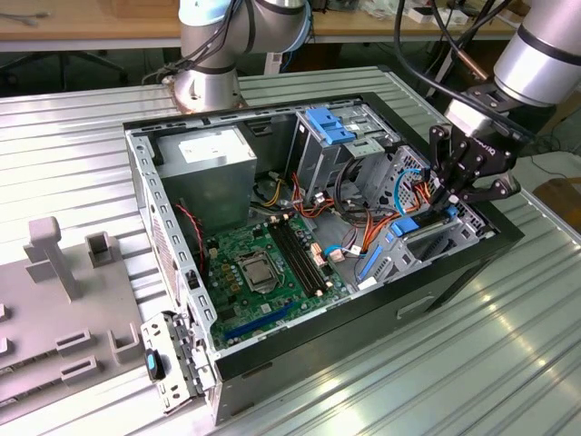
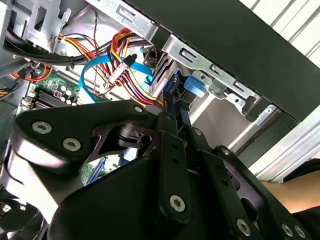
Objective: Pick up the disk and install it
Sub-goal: 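Insert the first disk wire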
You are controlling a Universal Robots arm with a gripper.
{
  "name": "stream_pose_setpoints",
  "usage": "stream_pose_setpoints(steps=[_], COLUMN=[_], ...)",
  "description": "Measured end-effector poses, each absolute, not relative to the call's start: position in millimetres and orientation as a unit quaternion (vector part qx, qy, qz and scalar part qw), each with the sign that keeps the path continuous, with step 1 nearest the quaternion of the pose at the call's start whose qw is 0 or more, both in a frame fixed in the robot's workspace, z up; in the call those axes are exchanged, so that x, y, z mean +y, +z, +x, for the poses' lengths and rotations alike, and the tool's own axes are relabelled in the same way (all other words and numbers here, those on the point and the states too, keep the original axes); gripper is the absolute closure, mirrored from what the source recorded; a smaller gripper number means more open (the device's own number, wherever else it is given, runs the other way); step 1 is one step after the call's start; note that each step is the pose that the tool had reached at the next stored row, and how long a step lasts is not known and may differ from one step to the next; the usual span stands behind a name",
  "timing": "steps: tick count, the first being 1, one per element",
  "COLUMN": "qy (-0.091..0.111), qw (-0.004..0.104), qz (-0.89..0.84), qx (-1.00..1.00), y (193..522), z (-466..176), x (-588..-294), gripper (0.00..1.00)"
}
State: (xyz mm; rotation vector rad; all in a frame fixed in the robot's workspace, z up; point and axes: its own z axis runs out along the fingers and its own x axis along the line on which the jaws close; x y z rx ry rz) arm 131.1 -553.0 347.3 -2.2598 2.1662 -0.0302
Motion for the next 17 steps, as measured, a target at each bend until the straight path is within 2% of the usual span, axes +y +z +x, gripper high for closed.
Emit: stream_pose_setpoints(steps=[17], qy=[-0.01], qw=[0.006], qz=[-0.722], qx=[0.692], y=[344.7], z=[131.2], x=[-553.6], gripper=[0.84])
